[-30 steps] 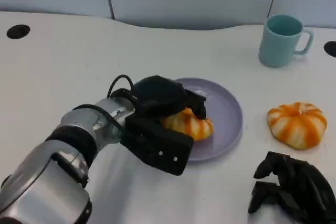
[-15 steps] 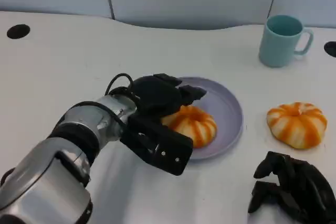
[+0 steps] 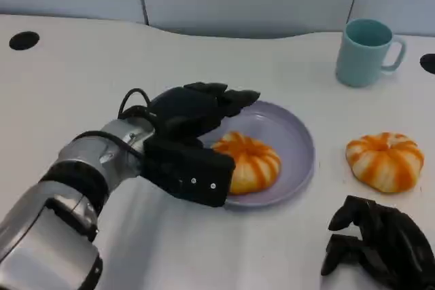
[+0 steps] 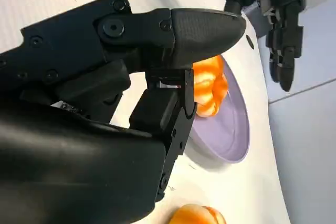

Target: Grasp the bread from the table and place it into the plate.

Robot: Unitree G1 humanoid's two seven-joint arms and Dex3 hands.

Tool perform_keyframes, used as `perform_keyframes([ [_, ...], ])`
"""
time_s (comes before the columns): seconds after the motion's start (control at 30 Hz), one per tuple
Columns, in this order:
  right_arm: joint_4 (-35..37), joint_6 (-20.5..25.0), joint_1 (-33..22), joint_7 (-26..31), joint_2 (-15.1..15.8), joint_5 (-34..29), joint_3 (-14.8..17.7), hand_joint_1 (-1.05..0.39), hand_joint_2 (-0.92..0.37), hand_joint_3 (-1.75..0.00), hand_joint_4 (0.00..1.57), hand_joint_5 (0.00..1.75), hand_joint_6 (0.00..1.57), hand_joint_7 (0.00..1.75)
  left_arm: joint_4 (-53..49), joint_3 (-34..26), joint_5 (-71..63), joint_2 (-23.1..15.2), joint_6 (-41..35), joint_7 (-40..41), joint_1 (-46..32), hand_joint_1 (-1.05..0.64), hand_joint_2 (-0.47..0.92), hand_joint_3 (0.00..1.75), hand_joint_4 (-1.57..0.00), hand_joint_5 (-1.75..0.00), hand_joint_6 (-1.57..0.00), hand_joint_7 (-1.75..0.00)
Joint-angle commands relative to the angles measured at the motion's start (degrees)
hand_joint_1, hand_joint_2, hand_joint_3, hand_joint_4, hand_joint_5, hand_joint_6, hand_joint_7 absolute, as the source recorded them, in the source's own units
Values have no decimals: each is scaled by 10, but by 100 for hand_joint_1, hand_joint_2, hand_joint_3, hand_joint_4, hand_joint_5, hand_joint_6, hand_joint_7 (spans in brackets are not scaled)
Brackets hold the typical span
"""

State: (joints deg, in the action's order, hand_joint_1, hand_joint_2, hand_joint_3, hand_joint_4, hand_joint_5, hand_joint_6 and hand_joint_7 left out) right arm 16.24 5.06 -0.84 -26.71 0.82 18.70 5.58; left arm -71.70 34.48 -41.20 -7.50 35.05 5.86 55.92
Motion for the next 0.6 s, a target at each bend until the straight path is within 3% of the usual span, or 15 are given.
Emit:
perform_keyframes([
  [0.03, 8, -1, -1, 4, 6, 0, 4, -43, -92, -43, 124, 106, 114, 101, 25, -102, 141, -25, 76, -97, -71, -85, 92, 51, 0, 0, -2, -1],
  [0.13, 6, 4, 0, 7, 6, -1, 4, -43, -92, -42, 125, 106, 114, 101, 44, -173, 244, -17, 103, -173, -119, -82, 92, 50, -4, -2, -6, -3],
  [0.37, 11, -1, 3, 4, 7, 0, 6, -41, -92, -44, 123, 107, 112, 101, 119, -308, 445, 38, 119, -266, -230, -75, 92, 44, -43, -28, -36, -13],
  [0.5, 1, 13, 3, 14, 8, -2, 4, -42, -92, -43, 124, 107, 112, 102, 200, -371, 565, 72, 61, -327, -295, -65, 92, 39, -63, -47, -58, -14],
  [0.6, -1, 16, 3, 16, 8, -1, 3, -42, -92, -43, 123, 107, 112, 103, 234, -383, 585, 78, 29, -345, -312, -62, 92, 37, -66, -52, -61, -14],
])
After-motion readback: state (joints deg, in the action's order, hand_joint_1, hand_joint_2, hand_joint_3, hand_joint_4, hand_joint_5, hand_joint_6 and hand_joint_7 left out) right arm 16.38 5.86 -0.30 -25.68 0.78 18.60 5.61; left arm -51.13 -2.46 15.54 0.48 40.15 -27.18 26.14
